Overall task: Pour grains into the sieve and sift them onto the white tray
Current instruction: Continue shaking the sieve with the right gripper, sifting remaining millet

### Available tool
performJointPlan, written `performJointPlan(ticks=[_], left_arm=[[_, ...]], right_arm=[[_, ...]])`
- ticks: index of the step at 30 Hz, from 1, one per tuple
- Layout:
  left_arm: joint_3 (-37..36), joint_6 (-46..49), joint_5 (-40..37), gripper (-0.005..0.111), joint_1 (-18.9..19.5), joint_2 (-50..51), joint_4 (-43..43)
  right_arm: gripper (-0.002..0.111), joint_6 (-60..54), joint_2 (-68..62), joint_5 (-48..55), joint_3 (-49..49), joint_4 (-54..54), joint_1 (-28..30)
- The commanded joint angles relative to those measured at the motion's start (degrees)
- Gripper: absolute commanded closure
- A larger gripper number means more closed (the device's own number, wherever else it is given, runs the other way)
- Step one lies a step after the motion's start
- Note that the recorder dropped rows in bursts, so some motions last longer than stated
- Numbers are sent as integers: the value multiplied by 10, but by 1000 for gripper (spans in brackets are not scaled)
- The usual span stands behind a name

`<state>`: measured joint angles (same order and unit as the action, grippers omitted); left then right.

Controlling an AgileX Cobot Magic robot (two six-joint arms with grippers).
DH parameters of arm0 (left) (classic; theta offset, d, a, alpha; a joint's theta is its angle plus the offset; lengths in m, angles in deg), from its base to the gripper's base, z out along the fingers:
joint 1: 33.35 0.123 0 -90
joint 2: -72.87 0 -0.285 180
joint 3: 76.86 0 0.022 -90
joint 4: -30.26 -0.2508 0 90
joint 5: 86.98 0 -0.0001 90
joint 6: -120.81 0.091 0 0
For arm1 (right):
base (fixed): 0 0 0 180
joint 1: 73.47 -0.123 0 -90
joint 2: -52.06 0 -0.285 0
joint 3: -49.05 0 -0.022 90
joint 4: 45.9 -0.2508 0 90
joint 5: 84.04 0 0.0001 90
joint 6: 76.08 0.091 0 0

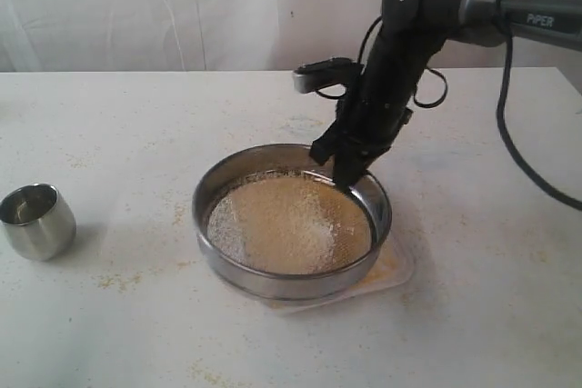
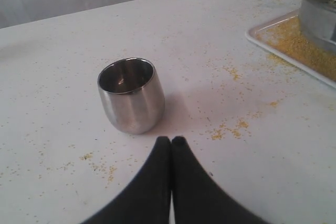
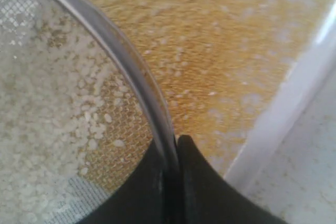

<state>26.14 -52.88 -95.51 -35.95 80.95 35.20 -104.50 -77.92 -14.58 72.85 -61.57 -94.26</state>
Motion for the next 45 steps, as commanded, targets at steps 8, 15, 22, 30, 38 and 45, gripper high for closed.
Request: performJointPlan(ticks=[8, 15, 22, 30, 38, 45], left_arm=[[-2, 0, 0, 107, 1, -3, 5], [-2, 0, 0, 107, 1, -3, 5], [-2, 0, 0, 107, 1, -3, 5], [-2, 0, 0, 107, 1, -3, 5], [-2, 0, 0, 107, 1, -3, 5], [-2, 0, 0, 107, 1, -3, 5]], right_arm=[[108, -48, 10, 5, 2, -26, -9], [108, 67, 10, 4, 2, 4, -2], [108, 182, 9, -60, 2, 128, -2], [108, 97, 9, -64, 2, 46, -1], [108, 47, 11, -36, 2, 28, -5], [108, -38, 10, 5, 2, -28, -9]])
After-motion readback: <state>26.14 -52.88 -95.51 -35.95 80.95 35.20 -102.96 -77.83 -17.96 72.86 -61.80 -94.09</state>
